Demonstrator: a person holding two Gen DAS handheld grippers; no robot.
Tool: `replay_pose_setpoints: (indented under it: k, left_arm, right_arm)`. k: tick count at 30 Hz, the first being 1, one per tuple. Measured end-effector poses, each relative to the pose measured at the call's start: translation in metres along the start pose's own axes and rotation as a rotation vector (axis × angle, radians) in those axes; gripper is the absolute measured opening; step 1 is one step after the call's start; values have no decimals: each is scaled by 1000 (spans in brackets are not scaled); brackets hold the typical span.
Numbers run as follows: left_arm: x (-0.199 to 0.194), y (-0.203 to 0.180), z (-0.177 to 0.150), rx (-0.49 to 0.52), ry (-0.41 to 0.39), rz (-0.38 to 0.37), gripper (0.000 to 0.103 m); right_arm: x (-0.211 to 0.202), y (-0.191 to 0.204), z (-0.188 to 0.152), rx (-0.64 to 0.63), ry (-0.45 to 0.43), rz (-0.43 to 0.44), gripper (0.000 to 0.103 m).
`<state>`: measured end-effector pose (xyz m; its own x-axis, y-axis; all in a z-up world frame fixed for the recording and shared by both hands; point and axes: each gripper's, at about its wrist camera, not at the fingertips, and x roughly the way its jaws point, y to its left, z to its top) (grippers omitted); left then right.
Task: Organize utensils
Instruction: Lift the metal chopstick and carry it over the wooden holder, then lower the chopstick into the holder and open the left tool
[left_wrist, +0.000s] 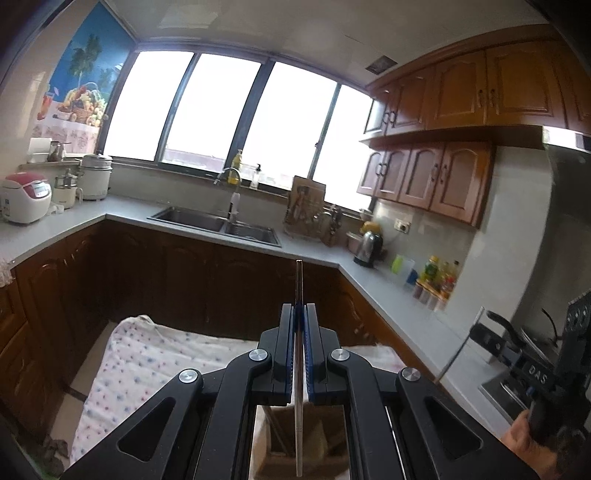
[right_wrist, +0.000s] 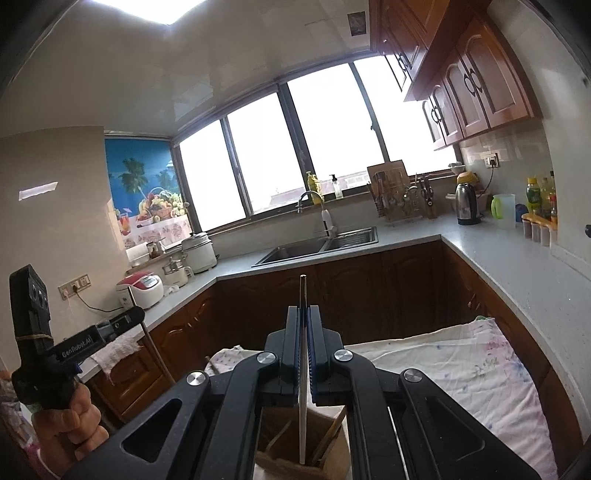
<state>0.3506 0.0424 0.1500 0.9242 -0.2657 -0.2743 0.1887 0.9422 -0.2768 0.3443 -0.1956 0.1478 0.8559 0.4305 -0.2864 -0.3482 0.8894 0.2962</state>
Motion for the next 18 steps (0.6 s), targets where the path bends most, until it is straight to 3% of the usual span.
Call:
replay_pose_setpoints:
  k: [5,9,18]
  left_arm:
    - [25,4,-15,-35,-37,25,2]
    - [39,3,-44,-42,-95,44,3]
    - [75,0,-113,-64,-3,88,3]
  right_arm:
    - [18,-13,-12,30,4,-14,4]
    - [26,-23,-30,69,6,-28,4]
    - [38,-27,-76,102,57,-51,4]
